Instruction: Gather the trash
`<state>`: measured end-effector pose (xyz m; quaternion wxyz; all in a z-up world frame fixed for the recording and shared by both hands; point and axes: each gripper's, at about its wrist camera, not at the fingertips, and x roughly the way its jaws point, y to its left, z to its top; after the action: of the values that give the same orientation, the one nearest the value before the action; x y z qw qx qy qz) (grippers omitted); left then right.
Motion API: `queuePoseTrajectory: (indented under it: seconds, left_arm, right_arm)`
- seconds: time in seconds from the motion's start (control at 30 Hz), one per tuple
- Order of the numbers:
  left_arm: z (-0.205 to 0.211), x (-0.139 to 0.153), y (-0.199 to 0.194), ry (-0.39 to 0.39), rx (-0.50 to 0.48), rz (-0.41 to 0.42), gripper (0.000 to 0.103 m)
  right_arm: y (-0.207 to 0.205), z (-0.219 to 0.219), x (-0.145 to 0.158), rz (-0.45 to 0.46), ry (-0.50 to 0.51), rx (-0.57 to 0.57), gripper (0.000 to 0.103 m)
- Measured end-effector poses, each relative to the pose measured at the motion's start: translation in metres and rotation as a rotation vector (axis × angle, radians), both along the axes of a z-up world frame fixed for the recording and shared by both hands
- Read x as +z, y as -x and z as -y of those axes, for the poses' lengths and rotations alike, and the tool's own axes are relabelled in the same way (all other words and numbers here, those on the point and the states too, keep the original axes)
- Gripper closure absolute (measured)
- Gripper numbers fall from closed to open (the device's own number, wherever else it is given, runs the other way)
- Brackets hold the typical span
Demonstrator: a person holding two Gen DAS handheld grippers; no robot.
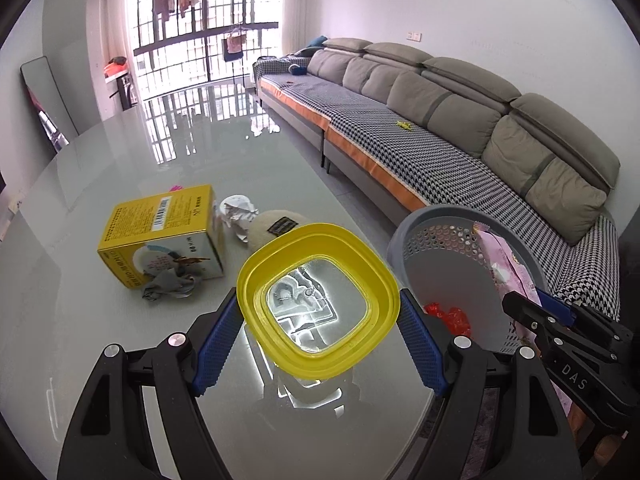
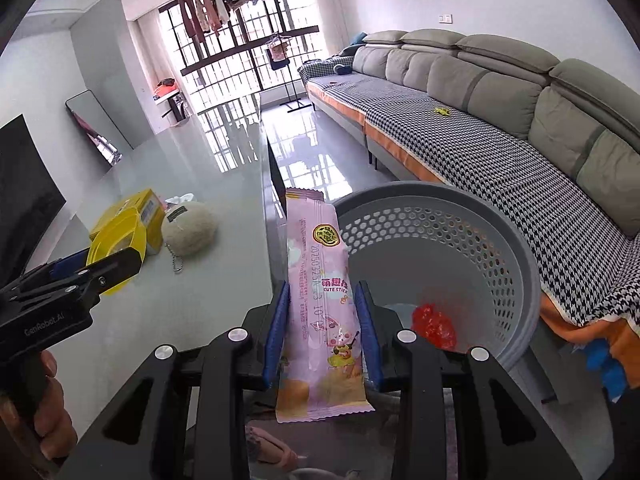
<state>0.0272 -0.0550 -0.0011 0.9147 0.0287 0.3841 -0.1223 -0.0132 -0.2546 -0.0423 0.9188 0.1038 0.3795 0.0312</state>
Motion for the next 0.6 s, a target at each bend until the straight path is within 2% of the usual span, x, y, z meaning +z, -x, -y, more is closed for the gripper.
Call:
queuePoseTrajectory:
  seconds: [0.6]
  left_arm:
    - [0.081,-0.018,-0.022,0.005,-0.160,-0.045,0.028]
  right_arm:
    - [0.006,0.062,-0.022,-0.042,-0.006,-0.149,0.070]
